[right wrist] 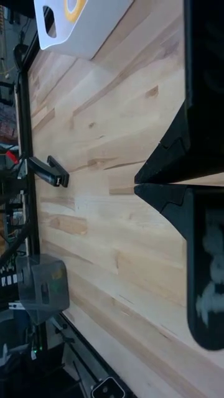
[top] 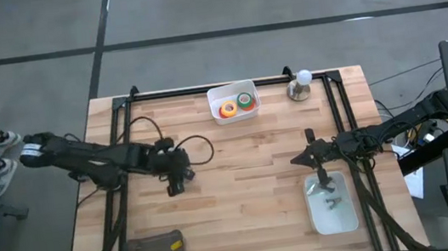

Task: Pick and place Stapler, Stapler remover, tape
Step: Put the black large stapler into the transparent bin, then return to Home Position

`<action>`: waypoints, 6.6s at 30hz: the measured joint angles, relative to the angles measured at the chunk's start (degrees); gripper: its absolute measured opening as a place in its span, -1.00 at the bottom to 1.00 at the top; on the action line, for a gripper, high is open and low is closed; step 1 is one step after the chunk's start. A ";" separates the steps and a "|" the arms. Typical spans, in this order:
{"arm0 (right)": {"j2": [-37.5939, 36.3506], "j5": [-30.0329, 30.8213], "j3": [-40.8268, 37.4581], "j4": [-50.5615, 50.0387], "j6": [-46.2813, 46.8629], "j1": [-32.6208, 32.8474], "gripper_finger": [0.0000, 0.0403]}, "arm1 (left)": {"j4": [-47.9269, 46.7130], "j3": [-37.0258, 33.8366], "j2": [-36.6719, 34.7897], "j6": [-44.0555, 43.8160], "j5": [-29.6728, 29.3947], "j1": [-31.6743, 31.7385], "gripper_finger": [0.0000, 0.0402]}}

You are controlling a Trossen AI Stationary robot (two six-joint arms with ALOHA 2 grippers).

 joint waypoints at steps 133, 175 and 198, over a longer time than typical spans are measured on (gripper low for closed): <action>0.01 1.62 -0.63 -1.32 0.49 0.00 -0.96 | -9.35 9.22 19.26 -58.26 25.50 -43.05 -0.72; -3.40 -0.48 -0.61 5.64 -2.09 -4.67 -0.96 | 54.99 -35.67 -23.01 3.74 -1.57 2.59 -0.99; -15.31 -0.48 -0.63 -5.64 0.95 -4.85 -0.96 | 30.68 -43.15 -63.94 4.28 1.26 2.83 -0.98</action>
